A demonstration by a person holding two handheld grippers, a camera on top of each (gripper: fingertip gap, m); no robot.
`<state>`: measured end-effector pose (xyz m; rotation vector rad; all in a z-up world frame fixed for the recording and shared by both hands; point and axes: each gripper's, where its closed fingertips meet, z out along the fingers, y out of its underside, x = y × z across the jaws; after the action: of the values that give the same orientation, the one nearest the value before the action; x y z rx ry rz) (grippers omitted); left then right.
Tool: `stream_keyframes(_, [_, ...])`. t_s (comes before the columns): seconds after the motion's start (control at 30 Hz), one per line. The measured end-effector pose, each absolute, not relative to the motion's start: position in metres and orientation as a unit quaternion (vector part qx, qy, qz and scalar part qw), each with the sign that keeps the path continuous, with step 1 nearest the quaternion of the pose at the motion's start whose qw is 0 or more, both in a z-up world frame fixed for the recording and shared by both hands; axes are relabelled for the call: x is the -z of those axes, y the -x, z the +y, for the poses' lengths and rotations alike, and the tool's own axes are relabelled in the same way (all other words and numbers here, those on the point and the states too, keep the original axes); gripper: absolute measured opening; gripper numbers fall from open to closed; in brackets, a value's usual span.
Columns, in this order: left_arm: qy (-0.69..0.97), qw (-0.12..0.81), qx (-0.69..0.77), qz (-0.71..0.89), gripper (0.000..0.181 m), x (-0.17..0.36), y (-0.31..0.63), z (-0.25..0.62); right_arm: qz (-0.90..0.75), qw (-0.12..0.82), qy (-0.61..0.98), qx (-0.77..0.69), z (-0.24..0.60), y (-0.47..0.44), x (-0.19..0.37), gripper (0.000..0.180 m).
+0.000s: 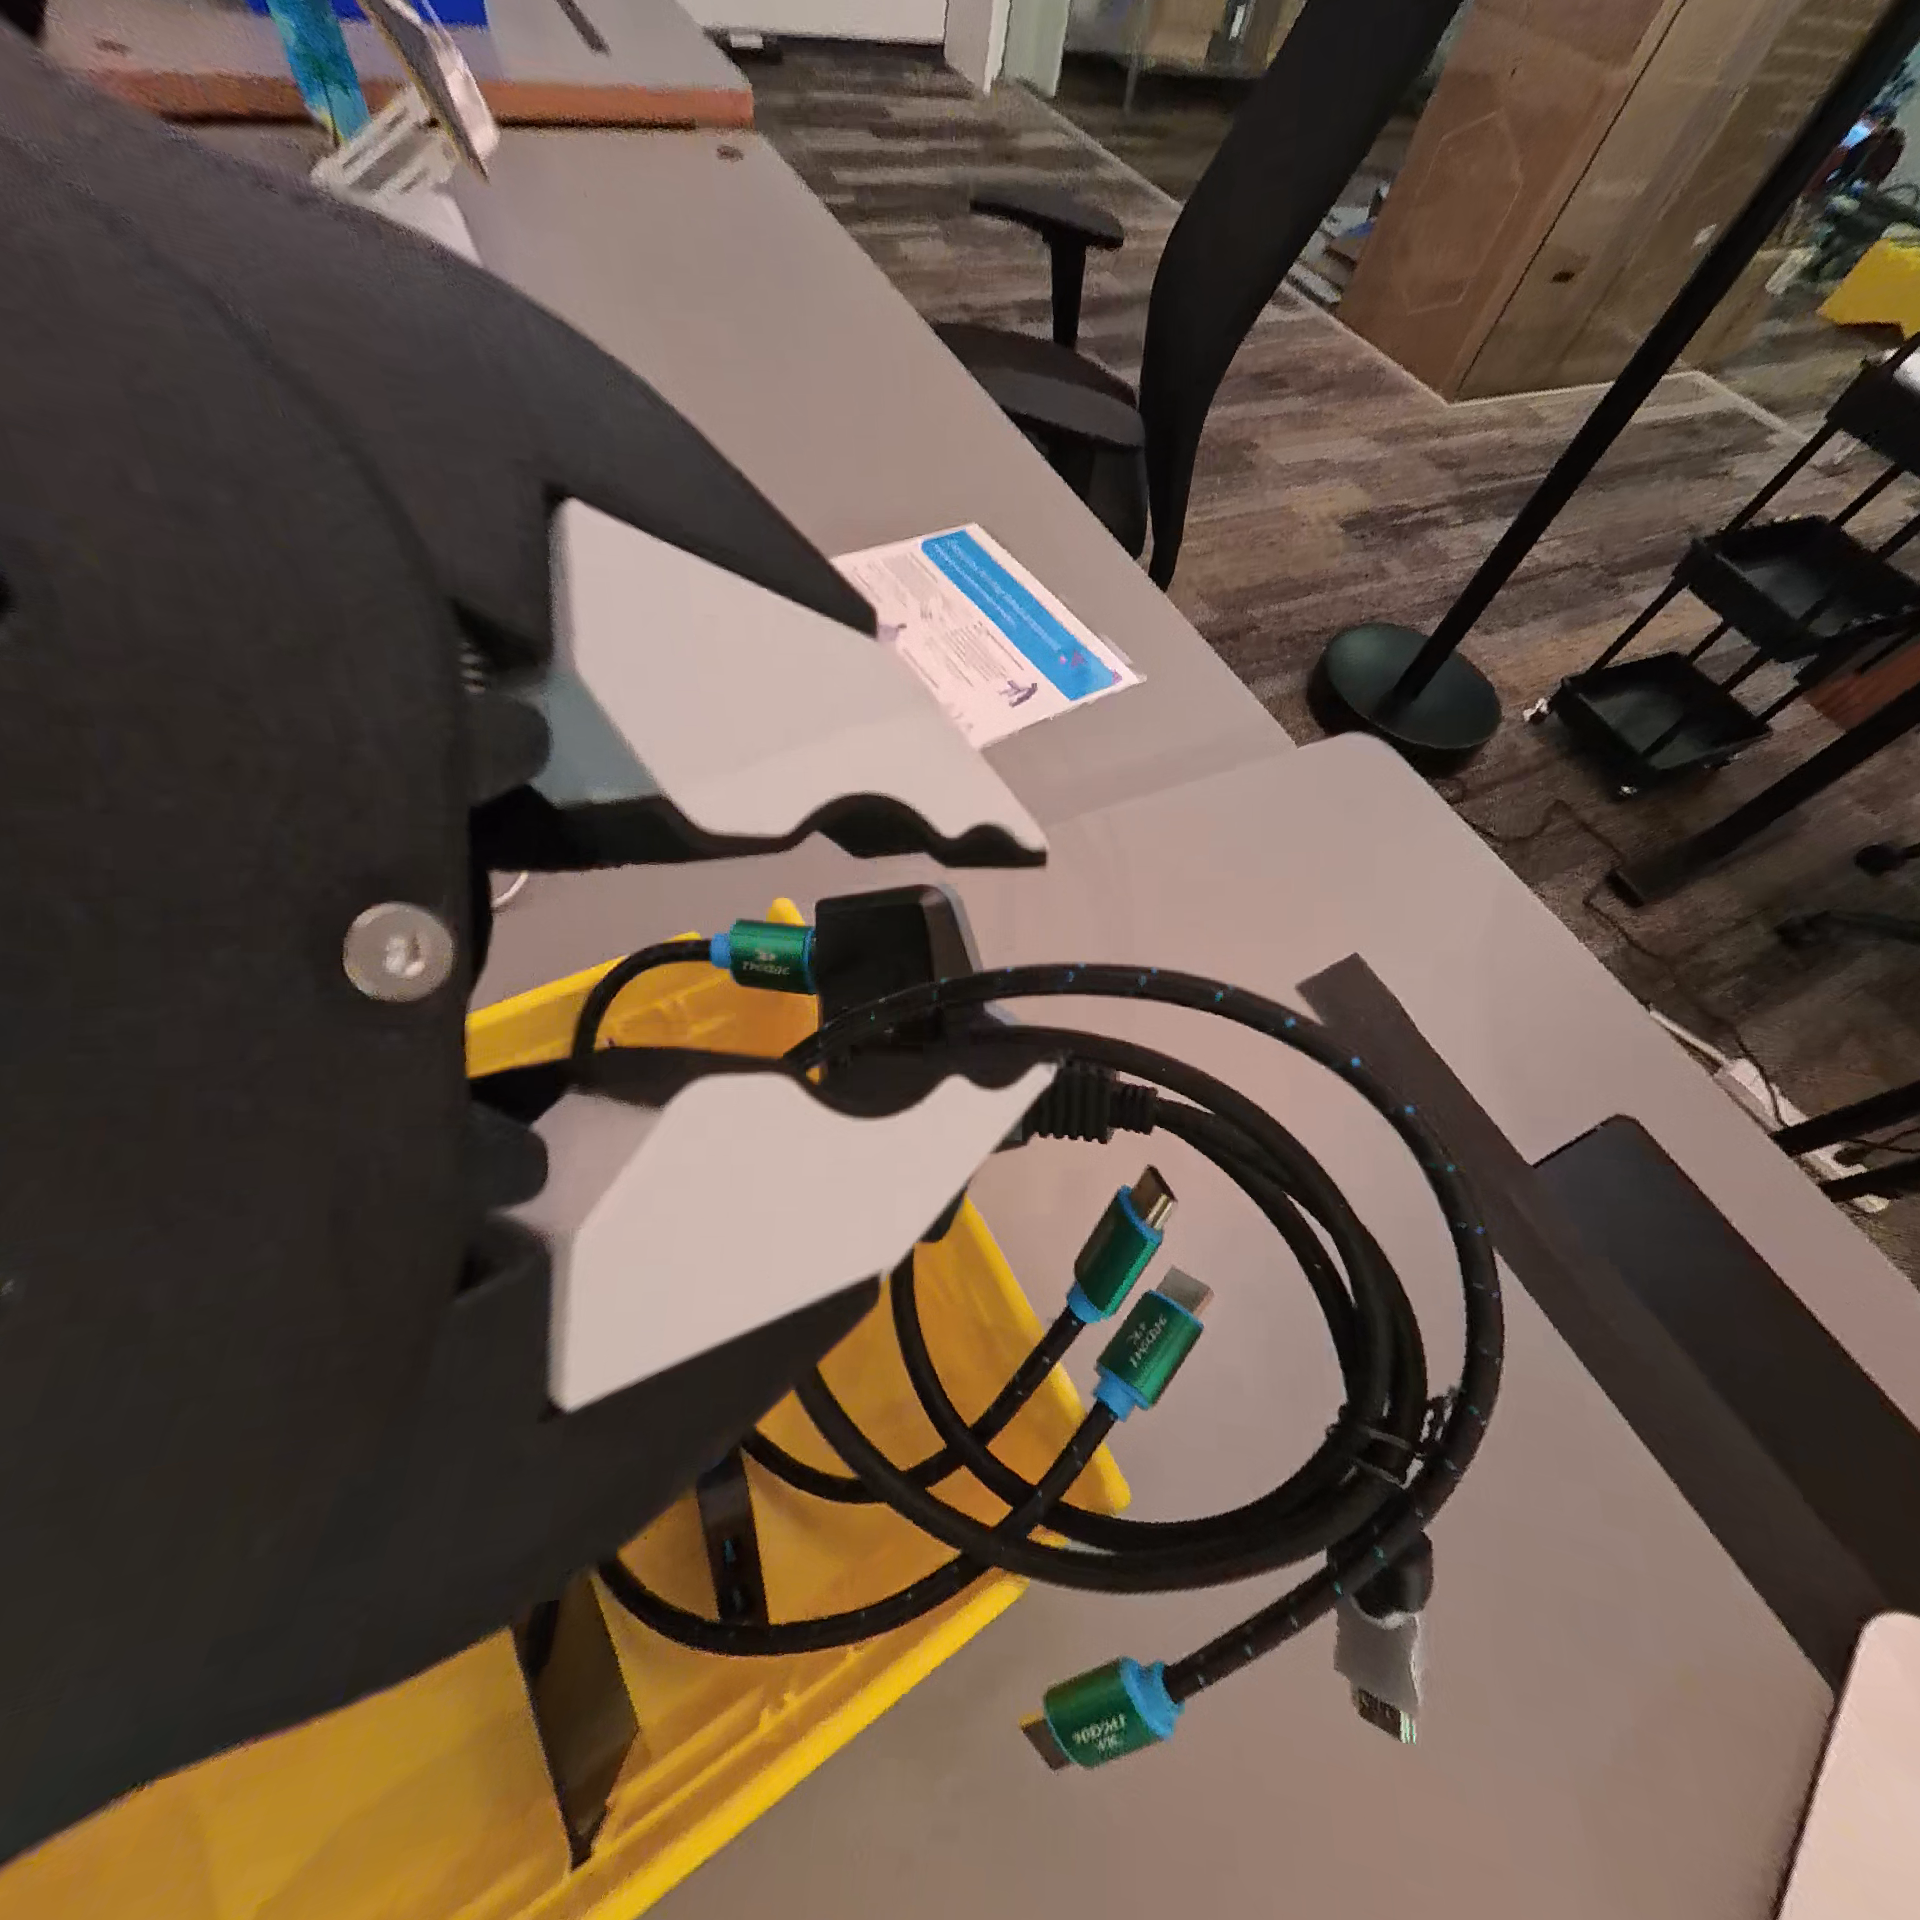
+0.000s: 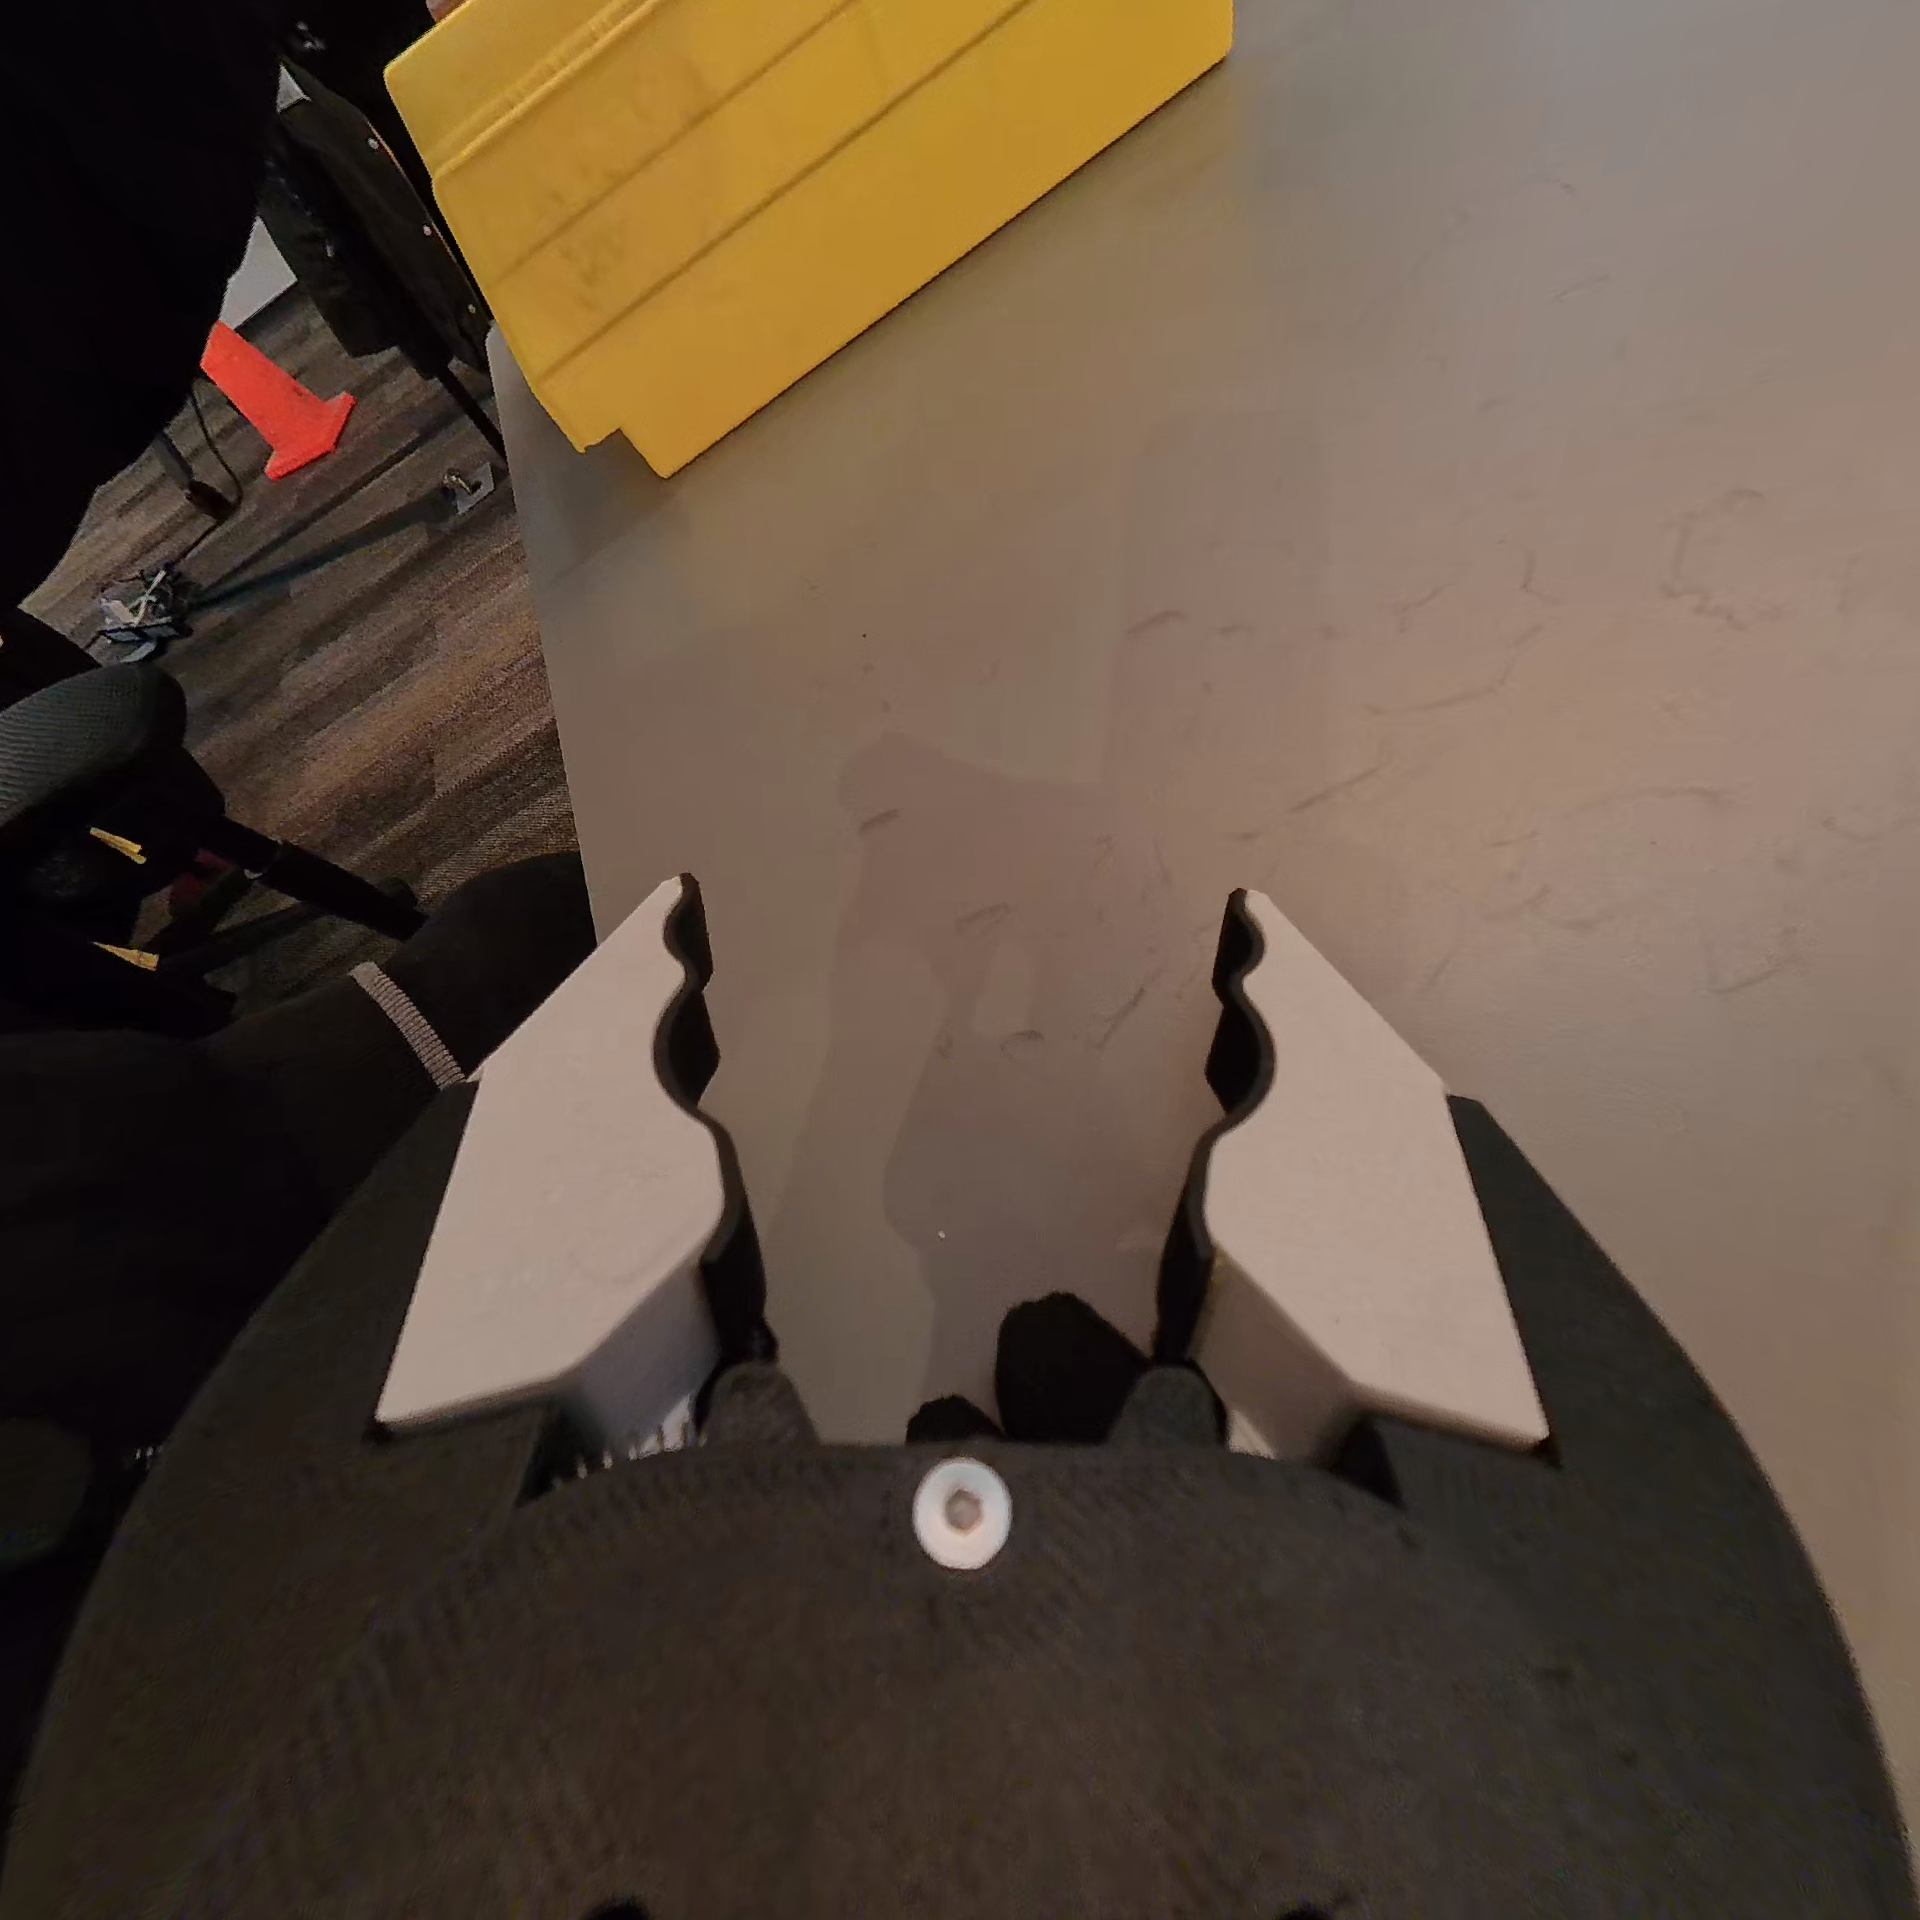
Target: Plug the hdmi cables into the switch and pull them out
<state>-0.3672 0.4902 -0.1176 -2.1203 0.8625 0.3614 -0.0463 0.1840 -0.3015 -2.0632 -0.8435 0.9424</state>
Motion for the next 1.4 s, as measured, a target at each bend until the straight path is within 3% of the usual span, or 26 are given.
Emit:
stream_keyframes(0.13, [0.853,0.372,-0.140,0.338,0.044,0.135,0.374,0.499,-0.326,0.352,0.798,-0.365,0.184,0.046,0.302,0.095])
stream_keyframes(0.27, [0.856,0.350,-0.142,0.353,0.004,0.151,0.371,0.505,-0.325,0.352,0.798,-0.366,0.184,0.046,0.302,0.095])
stream_keyframes(0.43, [0.850,0.370,-0.130,0.352,0.003,0.142,0.361,0.501,-0.324,0.351,0.797,-0.369,0.184,0.046,0.301,0.094])
stream_keyframes(1.4, [0.727,0.598,-0.125,0.314,0.003,-0.055,0.313,0.445,-0.327,0.351,0.797,-0.368,0.183,0.046,0.301,0.093])
